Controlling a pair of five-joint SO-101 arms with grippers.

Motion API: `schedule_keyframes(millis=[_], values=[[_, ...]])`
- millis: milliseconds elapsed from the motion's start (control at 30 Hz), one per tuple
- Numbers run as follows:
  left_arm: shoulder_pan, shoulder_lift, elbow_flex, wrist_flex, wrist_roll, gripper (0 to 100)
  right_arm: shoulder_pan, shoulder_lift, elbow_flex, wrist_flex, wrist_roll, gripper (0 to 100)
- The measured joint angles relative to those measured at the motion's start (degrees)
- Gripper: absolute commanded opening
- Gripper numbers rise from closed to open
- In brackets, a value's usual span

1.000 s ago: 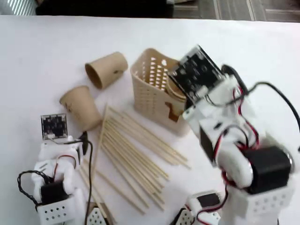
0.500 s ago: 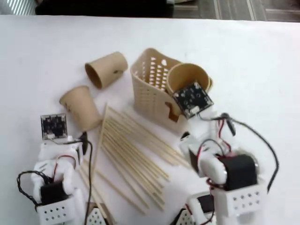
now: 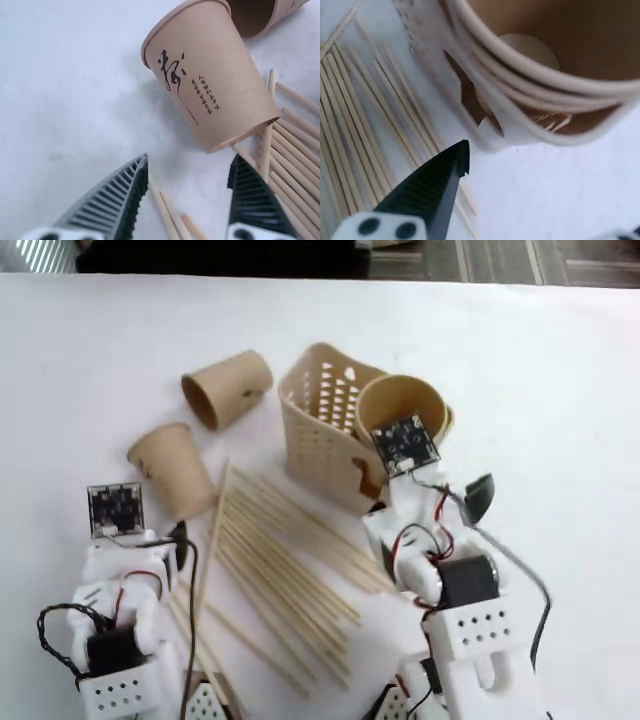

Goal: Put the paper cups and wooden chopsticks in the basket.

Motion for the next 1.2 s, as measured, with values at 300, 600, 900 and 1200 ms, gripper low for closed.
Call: schedule_keyframes(millis=[300,600,900,1200], values=[[0.0,0.0,0.0,0.0,0.0,27,8.7,0.0,8.97,-22.15,1.05,54.8],[0.0,0.0,0.0,0.0,0.0,27,7.91,0.0,9.76,-25.23,5.89,54.7],[0.0,0.0,0.0,0.0,0.0,27,3.25,0.0,9.49,-16.62,5.89,54.7],[0.0,0.0,0.0,0.0,0.0,27,3.25,0.09,7.21,-15.65,6.42,54.6]])
